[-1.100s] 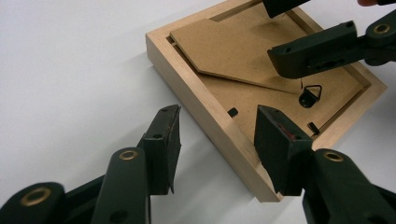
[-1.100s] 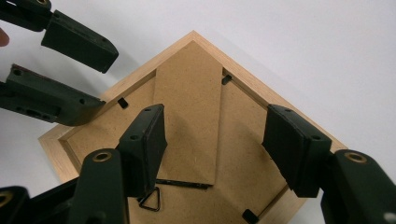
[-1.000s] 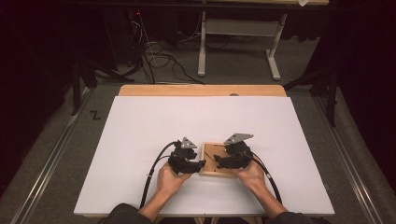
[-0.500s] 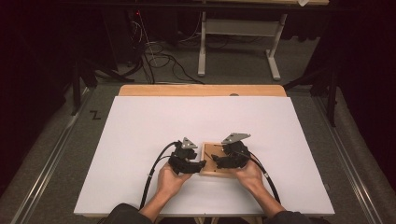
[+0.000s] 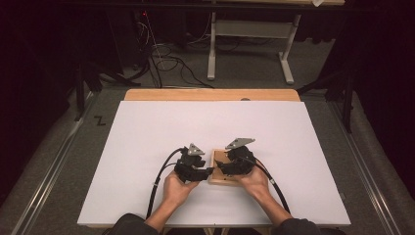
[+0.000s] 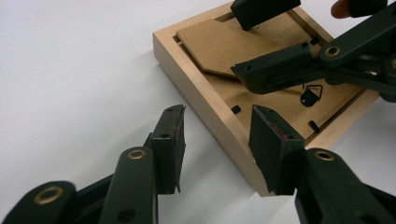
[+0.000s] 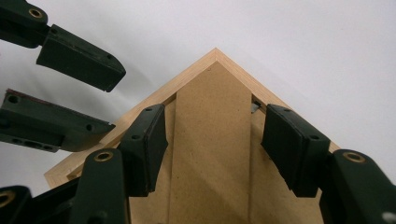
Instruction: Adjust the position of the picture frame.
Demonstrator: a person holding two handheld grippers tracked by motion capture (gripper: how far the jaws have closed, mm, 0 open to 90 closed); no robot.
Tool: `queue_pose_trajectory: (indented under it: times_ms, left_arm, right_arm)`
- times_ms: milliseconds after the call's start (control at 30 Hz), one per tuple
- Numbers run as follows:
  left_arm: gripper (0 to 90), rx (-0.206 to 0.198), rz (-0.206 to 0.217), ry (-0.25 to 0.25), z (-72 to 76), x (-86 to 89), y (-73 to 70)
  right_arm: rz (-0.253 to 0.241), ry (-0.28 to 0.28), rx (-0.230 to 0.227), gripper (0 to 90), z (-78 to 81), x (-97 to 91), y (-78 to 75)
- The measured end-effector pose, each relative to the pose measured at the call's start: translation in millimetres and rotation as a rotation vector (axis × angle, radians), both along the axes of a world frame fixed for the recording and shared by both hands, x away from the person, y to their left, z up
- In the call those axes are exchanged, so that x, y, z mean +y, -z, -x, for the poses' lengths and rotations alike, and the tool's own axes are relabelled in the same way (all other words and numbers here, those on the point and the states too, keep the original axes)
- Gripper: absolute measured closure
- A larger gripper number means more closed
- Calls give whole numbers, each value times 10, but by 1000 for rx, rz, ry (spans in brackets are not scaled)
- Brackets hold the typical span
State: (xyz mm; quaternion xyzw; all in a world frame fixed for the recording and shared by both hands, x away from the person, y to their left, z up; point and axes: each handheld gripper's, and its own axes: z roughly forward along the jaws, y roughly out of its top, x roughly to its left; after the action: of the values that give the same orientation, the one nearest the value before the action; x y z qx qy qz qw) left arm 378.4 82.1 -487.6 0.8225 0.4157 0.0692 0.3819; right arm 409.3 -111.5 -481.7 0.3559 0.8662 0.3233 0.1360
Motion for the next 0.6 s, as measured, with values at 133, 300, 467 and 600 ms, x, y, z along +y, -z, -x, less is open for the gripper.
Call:
queue_pose_trajectory:
  times_ms: [133, 300, 467, 600]
  left_arm:
    - [592, 22, 28, 20, -5, -11, 9]
    - [617, 22, 31, 25, 3, -13, 14]
    - [633, 28, 18, 49, 16, -77, 47]
    - [639, 34, 25, 45, 11, -77, 47]
  right_arm:
    - [-6, 11, 12, 416, -33, 32, -6]
    - [40, 5, -27, 485, -9, 107, 6]
    - [41, 15, -39, 508, -8, 124, 8]
    - [42, 11, -46, 511, -9, 121, 10]
